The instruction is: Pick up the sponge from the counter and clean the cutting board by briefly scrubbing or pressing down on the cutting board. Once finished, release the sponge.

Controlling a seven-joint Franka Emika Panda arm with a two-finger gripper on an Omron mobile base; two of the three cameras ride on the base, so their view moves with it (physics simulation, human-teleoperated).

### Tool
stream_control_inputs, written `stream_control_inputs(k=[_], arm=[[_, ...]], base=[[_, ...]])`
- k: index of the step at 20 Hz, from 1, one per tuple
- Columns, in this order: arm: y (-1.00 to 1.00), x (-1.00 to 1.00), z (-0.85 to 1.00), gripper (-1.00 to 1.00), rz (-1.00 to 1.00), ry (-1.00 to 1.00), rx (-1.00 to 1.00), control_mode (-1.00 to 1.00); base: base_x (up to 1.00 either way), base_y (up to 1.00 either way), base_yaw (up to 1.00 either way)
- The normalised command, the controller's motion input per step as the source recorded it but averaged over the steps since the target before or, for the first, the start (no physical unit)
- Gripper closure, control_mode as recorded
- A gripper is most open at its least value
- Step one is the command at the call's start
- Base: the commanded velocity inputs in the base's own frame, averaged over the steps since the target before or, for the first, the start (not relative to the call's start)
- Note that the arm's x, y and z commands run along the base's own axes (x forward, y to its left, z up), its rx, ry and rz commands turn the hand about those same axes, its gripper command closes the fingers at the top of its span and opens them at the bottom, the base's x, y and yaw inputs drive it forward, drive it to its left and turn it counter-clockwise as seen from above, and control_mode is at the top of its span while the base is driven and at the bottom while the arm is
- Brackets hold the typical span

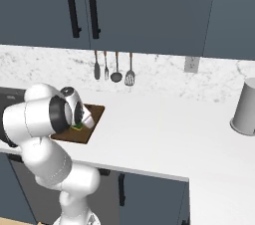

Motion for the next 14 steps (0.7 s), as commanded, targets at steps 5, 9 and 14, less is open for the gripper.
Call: stream_control_inputs(k=[5, 9, 14], arm=[[0.18, 0.61, 0.00, 1.00, 0.00, 0.06, 0.00, -1.00], [0.26, 0.24, 0.00, 1.00, 0.00, 0.00, -0.01, -1.00], [0.28, -0.09, 0.00, 1.00, 0.00, 0.01, 0.00, -1.00]], base=[[0.00, 0.00, 0.00], [0.00, 0.00, 0.00], [0.00, 0.00, 0.00]])
